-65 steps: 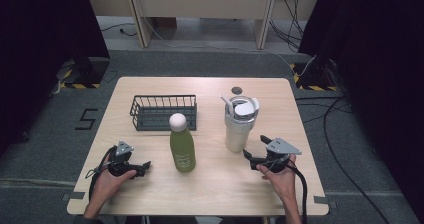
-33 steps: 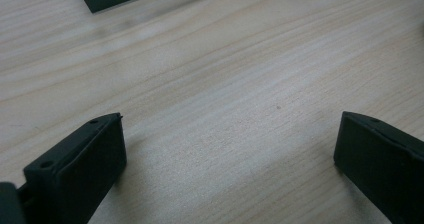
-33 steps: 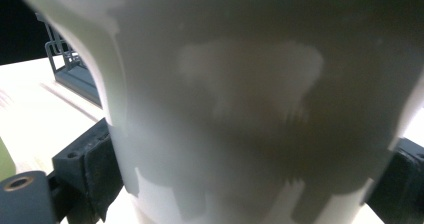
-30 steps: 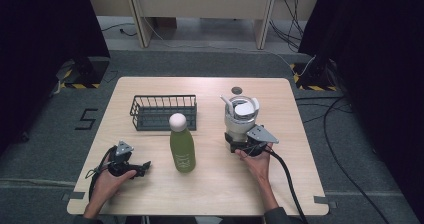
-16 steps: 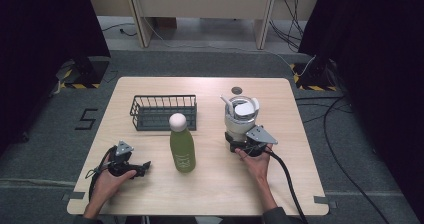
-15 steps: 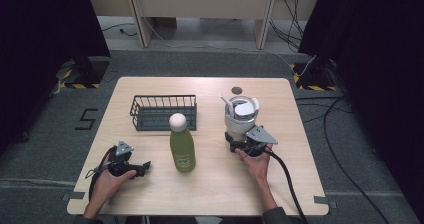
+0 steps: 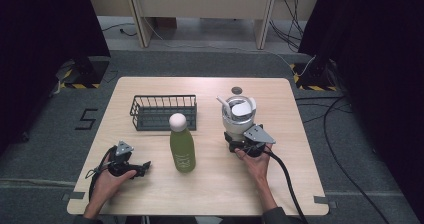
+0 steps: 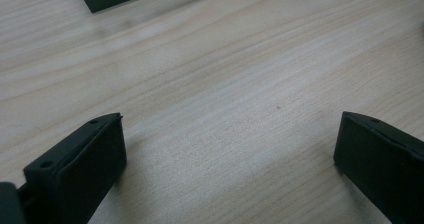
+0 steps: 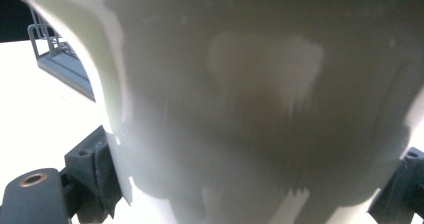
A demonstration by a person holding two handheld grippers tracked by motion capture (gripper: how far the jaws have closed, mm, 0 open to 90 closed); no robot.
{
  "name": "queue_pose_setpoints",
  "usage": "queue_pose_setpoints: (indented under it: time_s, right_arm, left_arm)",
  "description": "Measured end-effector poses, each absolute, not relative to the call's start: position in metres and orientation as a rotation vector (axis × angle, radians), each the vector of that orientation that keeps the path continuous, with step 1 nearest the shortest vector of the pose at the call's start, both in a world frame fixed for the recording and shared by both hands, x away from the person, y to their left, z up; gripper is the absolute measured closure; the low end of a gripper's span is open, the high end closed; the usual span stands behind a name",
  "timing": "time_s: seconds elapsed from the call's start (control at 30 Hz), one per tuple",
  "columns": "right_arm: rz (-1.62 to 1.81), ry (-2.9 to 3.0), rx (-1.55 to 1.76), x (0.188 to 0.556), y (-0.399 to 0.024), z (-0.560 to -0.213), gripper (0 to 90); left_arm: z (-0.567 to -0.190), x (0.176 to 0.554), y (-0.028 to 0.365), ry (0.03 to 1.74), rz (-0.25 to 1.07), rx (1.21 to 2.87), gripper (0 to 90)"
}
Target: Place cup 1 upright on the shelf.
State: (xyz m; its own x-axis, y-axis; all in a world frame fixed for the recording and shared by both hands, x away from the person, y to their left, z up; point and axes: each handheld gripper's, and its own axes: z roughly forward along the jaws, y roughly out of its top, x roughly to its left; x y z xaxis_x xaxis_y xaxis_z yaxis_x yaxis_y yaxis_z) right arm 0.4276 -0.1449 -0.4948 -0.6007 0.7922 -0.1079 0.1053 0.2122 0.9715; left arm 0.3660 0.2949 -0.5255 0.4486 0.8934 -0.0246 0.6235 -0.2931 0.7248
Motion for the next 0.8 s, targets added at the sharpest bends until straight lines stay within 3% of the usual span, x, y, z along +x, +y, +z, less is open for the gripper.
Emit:
queue_pose_setpoints:
  time_s: [0.8]
  right_arm:
    - [1.584,1.902,0.750,0.466,-0.098,-0.433,11.0]
  left_arm:
    - [-0.526,0.366,0.295,1.265,0.515,2.026,0.0]
